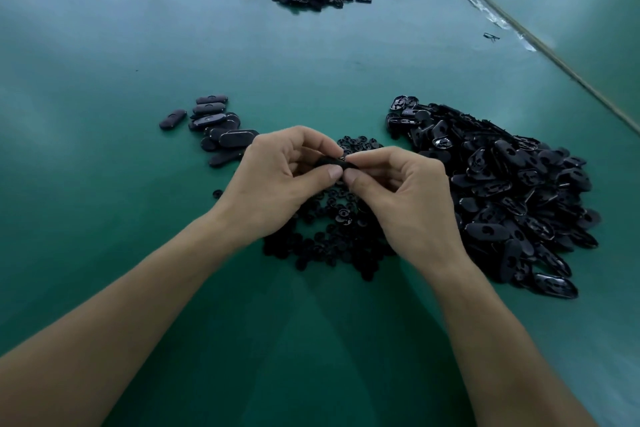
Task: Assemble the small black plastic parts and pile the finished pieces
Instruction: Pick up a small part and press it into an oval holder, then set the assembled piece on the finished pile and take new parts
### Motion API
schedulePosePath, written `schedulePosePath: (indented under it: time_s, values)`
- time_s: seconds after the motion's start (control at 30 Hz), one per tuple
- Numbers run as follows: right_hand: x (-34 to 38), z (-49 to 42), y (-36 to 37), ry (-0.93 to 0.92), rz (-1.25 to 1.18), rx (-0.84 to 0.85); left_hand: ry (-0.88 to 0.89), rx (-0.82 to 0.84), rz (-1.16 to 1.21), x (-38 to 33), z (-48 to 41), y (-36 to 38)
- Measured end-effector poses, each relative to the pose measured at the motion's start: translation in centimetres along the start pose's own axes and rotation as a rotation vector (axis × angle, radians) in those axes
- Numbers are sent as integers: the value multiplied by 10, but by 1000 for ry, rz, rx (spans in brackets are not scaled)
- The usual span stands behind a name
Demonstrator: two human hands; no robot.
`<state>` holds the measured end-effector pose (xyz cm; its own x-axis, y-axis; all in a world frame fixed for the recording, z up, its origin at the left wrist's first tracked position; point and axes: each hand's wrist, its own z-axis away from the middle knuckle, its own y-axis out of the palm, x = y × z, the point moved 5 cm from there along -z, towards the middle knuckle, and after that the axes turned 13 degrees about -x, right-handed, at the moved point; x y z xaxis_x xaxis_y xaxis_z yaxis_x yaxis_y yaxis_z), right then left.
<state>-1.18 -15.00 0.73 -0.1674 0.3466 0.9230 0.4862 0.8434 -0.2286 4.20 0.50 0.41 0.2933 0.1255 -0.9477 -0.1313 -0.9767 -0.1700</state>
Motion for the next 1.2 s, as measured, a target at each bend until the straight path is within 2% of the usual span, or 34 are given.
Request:
schedulePosePath:
  time_s: [0.17,0.33,0.5,0.73,0.87,0.93,1.07,1.2]
  values:
    - [-4,0,-1,47,-16,0,-39,10,33,0,-2,-1]
    - [-7,-1,0,60,56,-3,6,-9,-62,-1,-1,-2]
    - [-8,-2,0,100,31,-8,3,-15,-48,-2,-1,-3]
    - [-1,-2,0,33,35,2,13,-30,-45,-2,-5,-10]
    - [3,-10,-26,-101,335,-293,24,-197,-60,5,-15,-26]
    - [2,-12,-38,-120,522,-364,17,-308,-67,11,-21,-41]
    - [-6,-9,-35,-99,811,-243,-1,-477,-124,26,-32,-68]
    - [-7,-4,-23,-93,919,-122,-40,-550,-199,39,-39,-86]
